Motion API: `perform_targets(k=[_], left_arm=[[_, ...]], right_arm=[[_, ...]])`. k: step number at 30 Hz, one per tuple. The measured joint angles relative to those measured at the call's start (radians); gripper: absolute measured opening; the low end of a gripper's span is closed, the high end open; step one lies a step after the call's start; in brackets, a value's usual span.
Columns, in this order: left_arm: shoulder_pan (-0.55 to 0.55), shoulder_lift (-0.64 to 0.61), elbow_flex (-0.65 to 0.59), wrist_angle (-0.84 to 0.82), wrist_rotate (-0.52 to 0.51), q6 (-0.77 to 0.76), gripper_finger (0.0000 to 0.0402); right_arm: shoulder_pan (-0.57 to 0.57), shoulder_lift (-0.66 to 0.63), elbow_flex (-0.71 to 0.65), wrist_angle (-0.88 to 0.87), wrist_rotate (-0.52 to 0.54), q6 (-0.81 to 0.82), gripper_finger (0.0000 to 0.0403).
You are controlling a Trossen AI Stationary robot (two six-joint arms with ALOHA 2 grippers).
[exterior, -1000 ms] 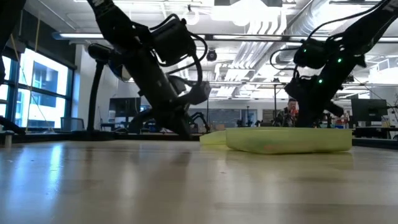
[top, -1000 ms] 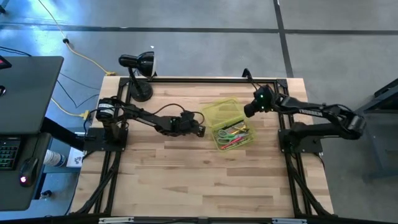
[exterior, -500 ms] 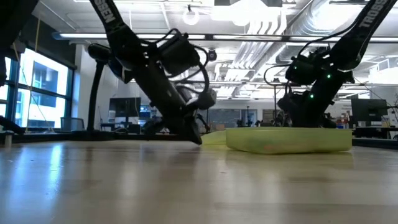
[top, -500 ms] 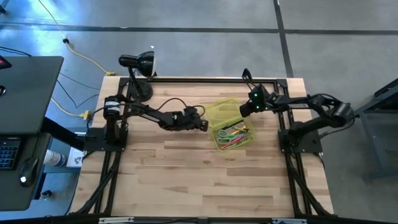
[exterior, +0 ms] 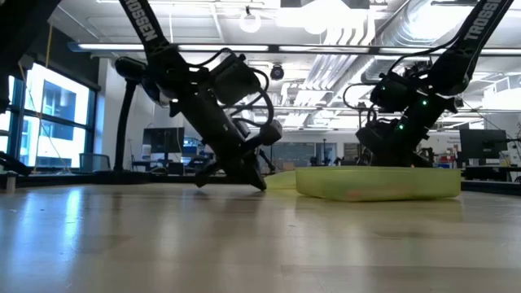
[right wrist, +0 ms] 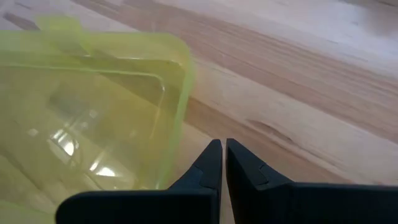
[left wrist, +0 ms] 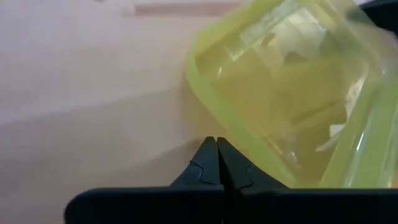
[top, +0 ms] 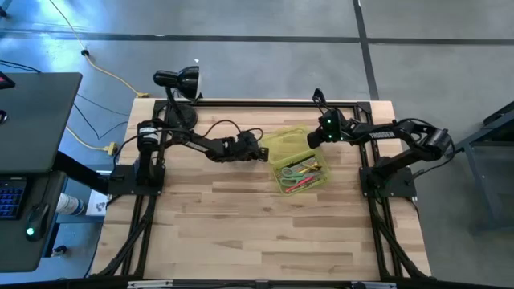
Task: Pick & place school supplies into a supply box
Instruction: Close the yellow supply box
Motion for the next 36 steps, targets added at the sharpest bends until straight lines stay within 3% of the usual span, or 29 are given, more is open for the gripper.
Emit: perform_targets(k=[10,17,28,36], left_arm=[[0.033,0.009,0.009,0.052,0.010,0.043,0.0029],[0.031,0.010,0.037,0.054,0.010,0.093,0.0011],[0.031,0.009,0.051,0.059,0.013,0.131,0.0025],[0.031,0.009,0.051,0.036,0.008,0.132,0.0022]], right_arm=[[-0.001,0.000,0.000,0.076,-0.097,0.000,0.0000],[0.000,0.000,0.000,0.076,-0.102,-0.025,0.0000],[0.003,-0.003,0.000,0.098,-0.100,-0.049,0.0000],[0.006,-0.097,0.000,0.061,-0.076,-0.049,0.0000]])
